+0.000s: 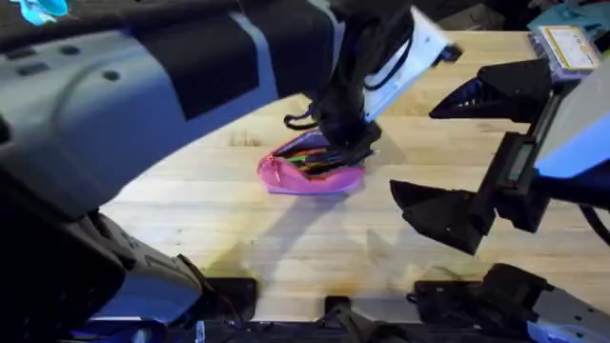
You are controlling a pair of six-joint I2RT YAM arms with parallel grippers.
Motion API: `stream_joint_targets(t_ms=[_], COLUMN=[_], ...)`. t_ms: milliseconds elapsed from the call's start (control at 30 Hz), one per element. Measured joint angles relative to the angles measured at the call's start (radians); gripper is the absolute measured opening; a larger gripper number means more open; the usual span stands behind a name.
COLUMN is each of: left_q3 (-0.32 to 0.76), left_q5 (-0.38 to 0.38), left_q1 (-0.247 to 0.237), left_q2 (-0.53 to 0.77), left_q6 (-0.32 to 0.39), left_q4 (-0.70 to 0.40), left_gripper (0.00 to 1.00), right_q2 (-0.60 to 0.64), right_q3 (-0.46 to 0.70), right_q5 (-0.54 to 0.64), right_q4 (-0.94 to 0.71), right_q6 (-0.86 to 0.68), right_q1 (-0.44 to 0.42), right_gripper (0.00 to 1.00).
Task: Unzip the bag, pick up the pens from the table one at a time and place them inside, then zip the bag closed.
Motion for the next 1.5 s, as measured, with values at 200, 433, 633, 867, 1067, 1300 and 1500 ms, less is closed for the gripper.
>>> stream_joint_targets(t_ms=[200,433,633,867,1067,1300,1500], left_q3=[-0.039,-0.088,-0.152,-0.152,-0.152,-0.152,-0.144], left_q5=[-0.068,-0.119,-0.141,-0.148,-0.155,-0.155,-0.150], left_q1=[0.000,0.031,0.048,0.048,0.049,0.049,0.051], left_q2=[0.000,0.000,0.000,0.000,0.000,-0.001,-0.047], left_q6=[-0.009,-0.019,-0.021,-0.021,-0.024,-0.025,-0.043], left_q4=[0.017,0.025,0.052,0.052,0.048,0.048,0.024], left_gripper=[0.044,0.045,0.045,0.597,0.991,0.992,0.992], right_q2=[0.000,0.000,0.000,0.000,0.000,0.000,0.000], right_q3=[0.000,0.000,0.000,0.000,0.000,0.000,0.000], right_q5=[0.003,0.003,0.003,0.003,0.003,0.003,0.003], right_q4=[0.000,0.000,0.000,0.003,0.003,0.003,0.003], right_q6=[0.000,0.000,0.000,0.000,0.000,0.000,0.000], right_q1=[0.000,0.000,0.000,0.000,0.000,0.000,0.000], right_gripper=[0.998,0.998,0.998,0.998,0.998,0.999,0.999])
